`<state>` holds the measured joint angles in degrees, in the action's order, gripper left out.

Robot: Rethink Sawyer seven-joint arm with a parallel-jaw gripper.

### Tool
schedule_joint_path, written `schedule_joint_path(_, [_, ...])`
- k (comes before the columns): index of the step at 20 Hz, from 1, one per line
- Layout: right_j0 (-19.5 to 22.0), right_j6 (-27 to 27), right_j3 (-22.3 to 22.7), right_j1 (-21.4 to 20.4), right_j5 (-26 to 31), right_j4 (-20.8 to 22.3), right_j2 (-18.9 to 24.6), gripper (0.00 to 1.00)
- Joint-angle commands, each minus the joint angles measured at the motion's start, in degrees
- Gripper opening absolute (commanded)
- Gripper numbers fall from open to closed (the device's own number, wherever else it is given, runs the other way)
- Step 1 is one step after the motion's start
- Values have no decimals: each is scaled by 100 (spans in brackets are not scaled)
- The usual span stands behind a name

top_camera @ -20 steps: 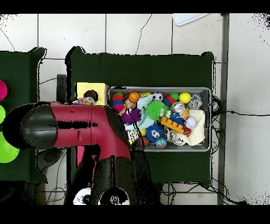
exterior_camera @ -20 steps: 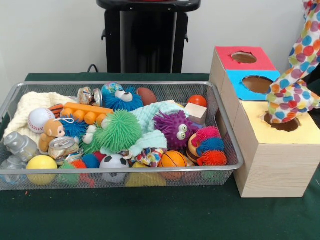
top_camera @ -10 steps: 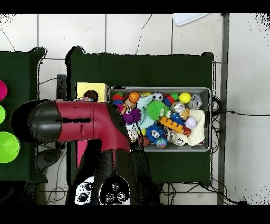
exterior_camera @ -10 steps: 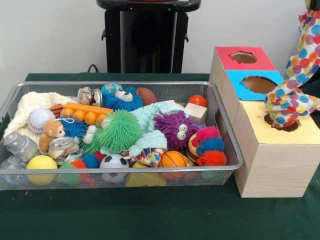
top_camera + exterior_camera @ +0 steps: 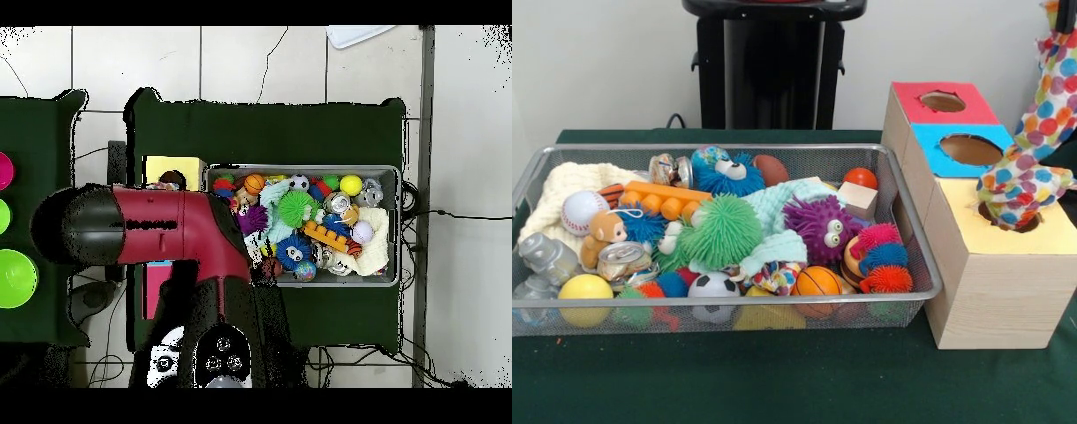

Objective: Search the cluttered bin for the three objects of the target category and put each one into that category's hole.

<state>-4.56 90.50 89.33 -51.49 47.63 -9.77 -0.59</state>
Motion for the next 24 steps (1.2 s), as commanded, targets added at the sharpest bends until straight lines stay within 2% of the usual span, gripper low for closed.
schedule_joint_path(1, [270, 747, 247, 307, -402, -114, 356, 0])
schedule_joint_path(17, [377, 630, 435, 483, -984, -21, 457, 0])
schedule_joint_path(24, [276, 808, 421, 681, -1312, 55, 363, 0])
